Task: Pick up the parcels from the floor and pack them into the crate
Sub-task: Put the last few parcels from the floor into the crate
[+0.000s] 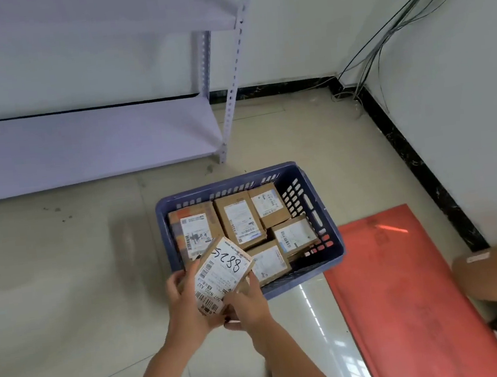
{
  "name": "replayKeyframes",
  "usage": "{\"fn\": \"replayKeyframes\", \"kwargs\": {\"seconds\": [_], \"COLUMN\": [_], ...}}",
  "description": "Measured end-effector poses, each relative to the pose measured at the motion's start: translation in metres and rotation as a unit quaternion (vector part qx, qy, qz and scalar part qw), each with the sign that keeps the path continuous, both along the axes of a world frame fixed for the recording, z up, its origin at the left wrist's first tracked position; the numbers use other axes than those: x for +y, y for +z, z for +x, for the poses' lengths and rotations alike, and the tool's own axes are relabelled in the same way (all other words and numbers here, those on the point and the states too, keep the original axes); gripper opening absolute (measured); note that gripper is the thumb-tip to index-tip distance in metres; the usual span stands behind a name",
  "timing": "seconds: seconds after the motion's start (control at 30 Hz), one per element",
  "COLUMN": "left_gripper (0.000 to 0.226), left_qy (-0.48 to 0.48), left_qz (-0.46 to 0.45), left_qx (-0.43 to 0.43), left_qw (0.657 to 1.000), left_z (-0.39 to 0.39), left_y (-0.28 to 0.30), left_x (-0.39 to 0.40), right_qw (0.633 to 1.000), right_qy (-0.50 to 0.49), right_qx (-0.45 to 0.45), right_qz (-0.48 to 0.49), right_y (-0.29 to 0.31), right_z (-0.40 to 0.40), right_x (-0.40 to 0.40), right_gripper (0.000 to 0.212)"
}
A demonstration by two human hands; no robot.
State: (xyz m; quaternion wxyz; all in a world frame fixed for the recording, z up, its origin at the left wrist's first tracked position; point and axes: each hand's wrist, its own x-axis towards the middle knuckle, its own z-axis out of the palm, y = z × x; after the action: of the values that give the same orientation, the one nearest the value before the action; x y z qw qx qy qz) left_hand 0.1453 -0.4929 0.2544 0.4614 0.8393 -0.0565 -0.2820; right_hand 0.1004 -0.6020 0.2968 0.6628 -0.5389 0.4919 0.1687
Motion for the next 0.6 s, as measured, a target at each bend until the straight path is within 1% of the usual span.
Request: {"fn": "replayKeyframes", "kwargs": {"seconds": [0.13,0.27,0.33,0.43,0.5,0.57,0.6], "left_gripper": [0.120,0.117,0.116,0.111,0.112,0.112,0.112], "left_qy": [-0.040,-0.079,-0.099,-0.132,-0.155,-0.175,-0.182], "left_qz": [0.074,0.101,0.105,0.133,0.140,0.147,0.152], "left_qx": [-0.018,0.010,0.017,0.030,0.037,0.036,0.036], "left_qw": [0.996,0.992,0.989,0.982,0.977,0.973,0.971], "left_z": [-0.011,-0.014,-0.012,-0.004,0.002,0.005,0.005], "left_y": [-0.038,-0.074,-0.087,-0.102,-0.110,-0.118,-0.121], "left_x": [-0.090,-0.141,-0.153,-0.158,-0.157,-0.156,-0.156], "right_qw": [0.999,0.995,0.991,0.984,0.985,0.986,0.987], "right_qy": [-0.010,-0.034,-0.052,-0.079,-0.069,-0.053,-0.030], "right_qx": [0.029,0.053,0.071,0.095,0.123,0.141,0.149], "right_qz": [0.037,0.081,0.098,0.127,0.104,0.078,0.058], "right_y": [-0.035,-0.071,-0.087,-0.102,-0.110,-0.120,-0.125], "right_z": [-0.016,-0.026,-0.028,-0.025,-0.021,-0.019,-0.020], "right_x": [-0.089,-0.146,-0.163,-0.175,-0.179,-0.182,-0.183], "right_gripper": [0.064,0.047,0.038,0.034,0.032,0.040,0.044]}}
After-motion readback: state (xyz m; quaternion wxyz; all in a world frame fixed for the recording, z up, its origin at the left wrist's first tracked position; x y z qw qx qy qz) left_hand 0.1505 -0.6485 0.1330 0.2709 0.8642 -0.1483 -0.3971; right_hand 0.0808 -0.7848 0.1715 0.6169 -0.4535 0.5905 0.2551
